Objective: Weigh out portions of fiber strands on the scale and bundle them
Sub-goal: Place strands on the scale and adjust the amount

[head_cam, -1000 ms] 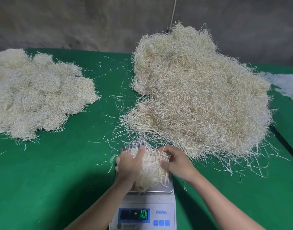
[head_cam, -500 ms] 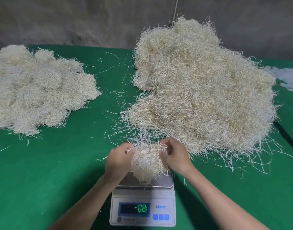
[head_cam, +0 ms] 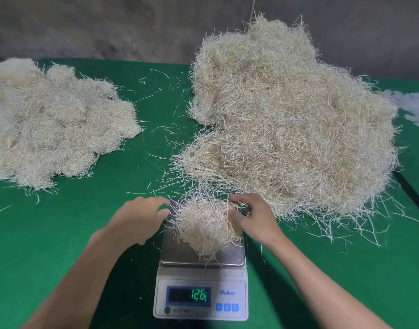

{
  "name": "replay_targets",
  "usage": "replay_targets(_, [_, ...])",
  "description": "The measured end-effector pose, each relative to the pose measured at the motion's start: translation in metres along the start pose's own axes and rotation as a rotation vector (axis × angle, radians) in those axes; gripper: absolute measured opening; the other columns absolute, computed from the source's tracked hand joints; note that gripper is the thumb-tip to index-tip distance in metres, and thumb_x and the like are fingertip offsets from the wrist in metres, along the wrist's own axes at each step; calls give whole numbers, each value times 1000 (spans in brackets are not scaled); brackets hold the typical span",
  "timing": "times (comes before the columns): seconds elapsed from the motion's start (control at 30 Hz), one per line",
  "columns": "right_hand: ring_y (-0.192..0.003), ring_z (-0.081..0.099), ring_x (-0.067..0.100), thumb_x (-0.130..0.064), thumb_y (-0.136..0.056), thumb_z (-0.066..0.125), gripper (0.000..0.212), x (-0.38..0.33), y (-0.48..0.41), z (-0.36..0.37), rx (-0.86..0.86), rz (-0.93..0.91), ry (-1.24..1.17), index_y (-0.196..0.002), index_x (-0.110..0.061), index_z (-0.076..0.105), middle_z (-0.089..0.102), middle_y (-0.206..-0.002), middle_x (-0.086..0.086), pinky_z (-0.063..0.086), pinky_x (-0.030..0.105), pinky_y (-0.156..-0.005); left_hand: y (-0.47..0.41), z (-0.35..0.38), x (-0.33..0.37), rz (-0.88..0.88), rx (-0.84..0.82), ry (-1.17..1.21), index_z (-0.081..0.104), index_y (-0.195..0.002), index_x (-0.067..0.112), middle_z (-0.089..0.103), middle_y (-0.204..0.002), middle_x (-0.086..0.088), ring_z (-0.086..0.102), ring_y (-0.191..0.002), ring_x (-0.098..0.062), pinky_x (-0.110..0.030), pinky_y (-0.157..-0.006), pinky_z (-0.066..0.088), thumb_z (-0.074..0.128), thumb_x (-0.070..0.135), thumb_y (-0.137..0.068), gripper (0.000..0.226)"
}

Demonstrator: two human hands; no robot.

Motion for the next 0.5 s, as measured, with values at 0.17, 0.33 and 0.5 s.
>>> replay_targets(0.17, [-94, 50, 3, -12, -84, 64, 24, -7, -1, -18, 144, -33, -156, -101, -29, 63, 58, -110, -7, 38, 15, -82, 11, -30, -7, 70, 459, 230, 66, -114, 26, 65, -75, 9, 49, -38, -4, -15, -51, 34, 54, 32, -93, 25])
replay_targets(0.33, [-95, 53, 11, -6, -85, 62, 24, -18, 0, -22, 180, -90, -236, -93, -28, 63, 61, -104, -3, 39, 21, -84, 18, -44, -2, 126, 752, 421, 73, -97, 16, 62, -76, 13, 54, -60, 0, -17, -61, 38, 65, 18, -86, 13])
replay_targets(0.5, [-97, 55, 13, -8, -87, 63, 22, -17, -1, -25, 181, -65, -260, -92, -29, 63, 63, -107, -1, 42, 26, -88, 13, -38, 1, 148, 736, 409, 70, -105, 13, 61, -88, 8, 57, -81, -12, -28, -75, 43, 66, 20, -86, 20])
Point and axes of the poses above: each hand's wrist, its own y-axis away from the middle knuckle, its own z-axis out of the palm, x = y × z, the point moved 6 cm from there along -y, towards the middle knuckle
